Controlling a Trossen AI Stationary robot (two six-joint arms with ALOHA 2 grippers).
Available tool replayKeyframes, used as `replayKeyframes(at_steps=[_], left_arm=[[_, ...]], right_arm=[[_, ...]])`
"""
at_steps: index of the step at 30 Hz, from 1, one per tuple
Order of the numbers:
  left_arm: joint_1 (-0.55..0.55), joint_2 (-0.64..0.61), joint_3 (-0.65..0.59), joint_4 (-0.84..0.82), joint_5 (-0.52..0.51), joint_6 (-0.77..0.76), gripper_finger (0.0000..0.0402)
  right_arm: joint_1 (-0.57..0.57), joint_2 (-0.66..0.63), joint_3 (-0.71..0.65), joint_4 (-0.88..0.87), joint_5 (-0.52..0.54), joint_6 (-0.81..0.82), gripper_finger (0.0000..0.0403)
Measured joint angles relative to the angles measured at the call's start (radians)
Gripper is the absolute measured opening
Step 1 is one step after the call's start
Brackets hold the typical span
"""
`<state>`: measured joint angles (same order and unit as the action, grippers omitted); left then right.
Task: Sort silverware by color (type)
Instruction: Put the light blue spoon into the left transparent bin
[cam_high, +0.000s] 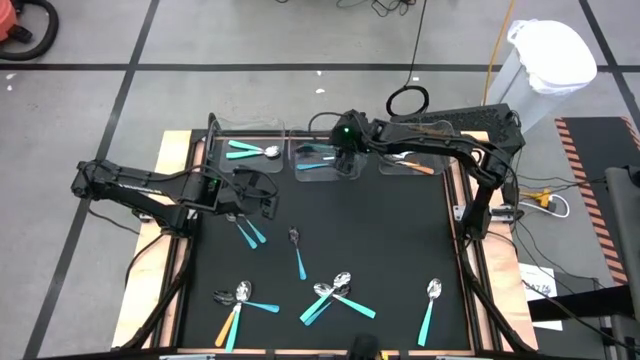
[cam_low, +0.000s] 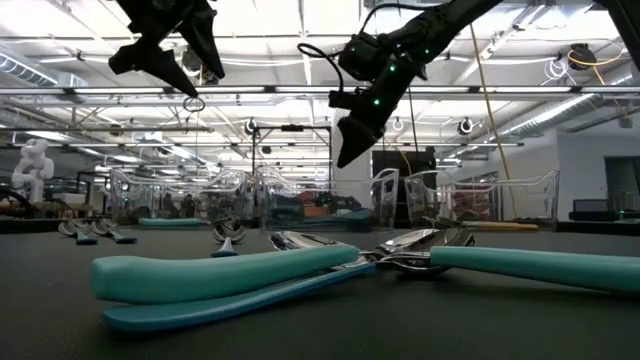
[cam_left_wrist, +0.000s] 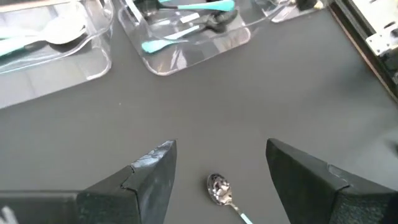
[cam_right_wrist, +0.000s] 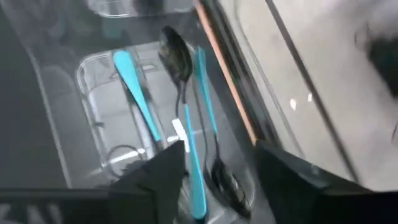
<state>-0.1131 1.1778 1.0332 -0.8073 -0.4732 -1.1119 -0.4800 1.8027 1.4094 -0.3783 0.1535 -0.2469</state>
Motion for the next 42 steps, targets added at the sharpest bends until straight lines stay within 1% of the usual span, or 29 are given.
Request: replayKeyframes(at_steps=[2, 5, 7, 12, 15, 19, 24, 29, 33, 38, 42], left_arm=[[-0.008, 0.0, 0.0, -0.011, 0.001, 0.0, 0.0249], [-0.021, 0.0, 0.0, -0.028, 0.003, 0.026, 0.0249], [-0.022, 0.0, 0.0, -0.028, 0.006, 0.056, 0.0249], [-0.009, 0.0, 0.0, -0.028, 0.051, 0.174, 0.0249], [0.007, 0.0, 0.0, -0.021, 0.097, 0.237, 0.0249], [0.02, 0.0, 0.0, -0.005, 0.108, 0.295, 0.0249], [0.022, 0.0, 0.0, 0.021, 0.133, 0.341, 0.0249], [-0.002, -0.001, -0.007, 0.012, 0.147, 0.34, 0.0249], [-0.049, -0.001, -0.04, 0.008, 0.166, 0.293, 0.0249], [-0.102, 0.0, -0.145, 0.009, 0.166, 0.083, 0.0249], [-0.139, 0.0, -0.223, 0.016, 0.155, -0.095, 0.0249]], right_arm=[[0.014, -0.02, 0.0, -0.03, 0.001, 0.113, 0.0219], [0.052, -0.057, 0.0, -0.068, -0.032, 0.315, 0.023], [0.086, -0.08, 0.0, -0.083, -0.053, 0.426, 0.0227], [0.196, -0.129, 0.0, -0.136, -0.048, 0.625, 0.0204], [0.276, -0.141, 0.0, -0.186, -0.047, 0.735, 0.0193], [0.383, -0.142, 0.0, -0.269, -0.044, 0.883, 0.0188], [0.51, -0.135, -0.001, -0.314, 0.057, 1.04, 0.0188], [0.606, -0.135, -0.001, -0.306, 0.109, 1.17, 0.0187], [0.667, -0.128, -0.001, -0.266, 0.108, 1.219, 0.0187], [0.702, -0.117, -0.001, -0.195, 0.108, 1.318, 0.0187], [0.711, -0.117, -0.001, -0.204, 0.11, 1.424, 0.0187]])
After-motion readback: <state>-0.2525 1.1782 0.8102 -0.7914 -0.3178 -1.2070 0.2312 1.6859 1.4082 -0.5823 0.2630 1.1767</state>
